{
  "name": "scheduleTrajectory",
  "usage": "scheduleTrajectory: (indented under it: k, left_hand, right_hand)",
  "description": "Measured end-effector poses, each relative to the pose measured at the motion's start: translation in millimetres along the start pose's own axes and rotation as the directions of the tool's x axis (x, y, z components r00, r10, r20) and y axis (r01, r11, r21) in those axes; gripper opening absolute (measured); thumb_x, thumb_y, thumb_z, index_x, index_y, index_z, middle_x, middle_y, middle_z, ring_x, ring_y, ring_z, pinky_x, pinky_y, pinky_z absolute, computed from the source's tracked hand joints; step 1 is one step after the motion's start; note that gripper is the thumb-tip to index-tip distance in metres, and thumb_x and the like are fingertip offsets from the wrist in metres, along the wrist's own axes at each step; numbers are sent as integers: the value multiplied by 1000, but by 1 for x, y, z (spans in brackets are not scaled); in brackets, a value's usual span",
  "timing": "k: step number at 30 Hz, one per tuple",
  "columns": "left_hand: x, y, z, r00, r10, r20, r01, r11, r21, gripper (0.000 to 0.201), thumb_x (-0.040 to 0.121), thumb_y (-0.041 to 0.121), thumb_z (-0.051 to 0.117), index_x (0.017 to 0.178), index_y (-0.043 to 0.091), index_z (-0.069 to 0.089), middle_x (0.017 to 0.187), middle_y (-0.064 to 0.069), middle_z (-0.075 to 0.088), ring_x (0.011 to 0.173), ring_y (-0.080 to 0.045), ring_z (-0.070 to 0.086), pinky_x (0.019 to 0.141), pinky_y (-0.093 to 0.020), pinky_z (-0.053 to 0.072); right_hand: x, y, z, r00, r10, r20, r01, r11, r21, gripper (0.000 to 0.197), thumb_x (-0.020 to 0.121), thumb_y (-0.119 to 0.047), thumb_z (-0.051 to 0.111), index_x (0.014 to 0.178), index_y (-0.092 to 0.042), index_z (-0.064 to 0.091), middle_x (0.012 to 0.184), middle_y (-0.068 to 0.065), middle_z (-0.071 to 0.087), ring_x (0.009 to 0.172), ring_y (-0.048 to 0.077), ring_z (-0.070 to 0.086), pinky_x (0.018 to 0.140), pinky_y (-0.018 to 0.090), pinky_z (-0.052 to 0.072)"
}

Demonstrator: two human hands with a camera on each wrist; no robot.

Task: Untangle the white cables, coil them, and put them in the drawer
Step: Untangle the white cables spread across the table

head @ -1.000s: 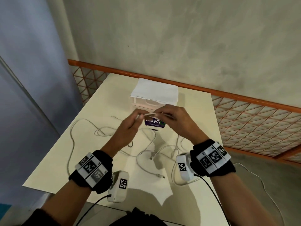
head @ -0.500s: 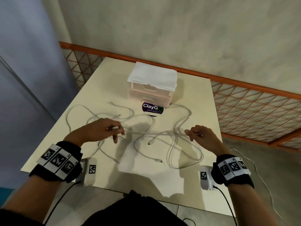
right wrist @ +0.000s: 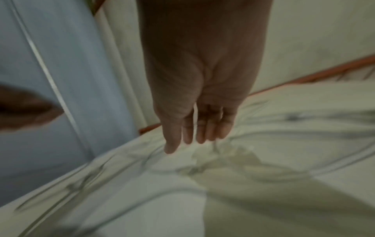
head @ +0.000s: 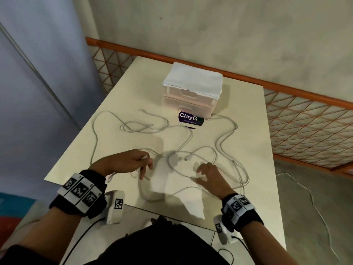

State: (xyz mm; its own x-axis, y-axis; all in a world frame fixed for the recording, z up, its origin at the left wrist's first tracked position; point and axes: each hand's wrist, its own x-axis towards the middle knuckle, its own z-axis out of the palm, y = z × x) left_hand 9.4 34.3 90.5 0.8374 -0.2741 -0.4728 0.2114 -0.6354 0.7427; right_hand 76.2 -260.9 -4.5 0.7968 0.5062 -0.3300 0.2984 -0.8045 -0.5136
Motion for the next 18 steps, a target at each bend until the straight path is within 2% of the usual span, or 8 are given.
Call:
scheduleTrajectory:
  k: [2,4,7,9,11,13,15,18]
  left_hand:
    - [-1,3,-1,991,3,-134,-10,998,-55,29,96,30,50,89,3,60,59,4,60,67,-15,57,71,-25,44]
    - [-1,4,0,976,-5,-219,-16,996,-93,28,90,34,59,86,7,57,66,6,57,65,-12,53,69,-26,43]
    - [2,11,4,953,54,-297,-90,990,-107,21,88,30,63,97,12,59,79,7,53,65,-2,45,68,-17,39]
    - [9,21,9,938,106,-331,-138,988,-75,21,87,27,65,105,19,57,83,7,49,61,0,43,64,-12,38]
    - [17,34,14,916,150,-371,-184,981,-58,21,86,28,66,104,26,55,87,7,46,59,-3,39,61,-10,37]
    - [23,51,19,895,194,-401,-237,970,-61,12,91,30,59,100,23,54,90,2,49,58,-4,38,58,-9,37]
    - [25,67,21,874,229,-429,-304,946,-115,18,98,25,45,98,9,54,86,-1,49,53,3,44,51,-6,37]
    - [28,76,18,832,222,-508,-382,894,-235,28,101,34,35,83,21,52,81,7,50,61,4,45,67,-13,38]
  right_hand:
    - [11,-8,15,993,50,111,-22,970,-243,40,87,-36,51,112,-5,51,120,14,47,116,30,43,94,40,37]
    - [18,-18,9,983,70,172,-15,953,-302,22,92,-21,48,110,-8,45,124,18,50,118,34,46,96,43,38]
    - [22,-46,-29,985,-89,147,84,996,39,3,90,-11,50,91,-10,48,90,14,66,90,36,65,78,43,50]
    - [23,-73,-65,978,-205,22,198,964,178,3,88,-7,56,87,-9,56,73,1,67,74,28,66,71,36,51]
    - [17,-106,-97,961,-277,-25,268,898,349,2,87,-8,62,86,-9,61,65,-10,65,65,15,63,68,30,53]
    - [12,-131,-122,942,-331,-59,322,833,450,10,87,-13,64,87,-3,62,64,-6,65,62,13,61,65,25,51]
    - [8,-145,-137,928,-351,-124,365,795,485,14,87,-17,65,88,-4,61,67,0,65,63,13,60,64,23,50]
    - [14,-138,-139,909,-286,-302,410,742,530,16,89,-30,60,97,-16,55,89,7,67,80,15,63,76,27,50]
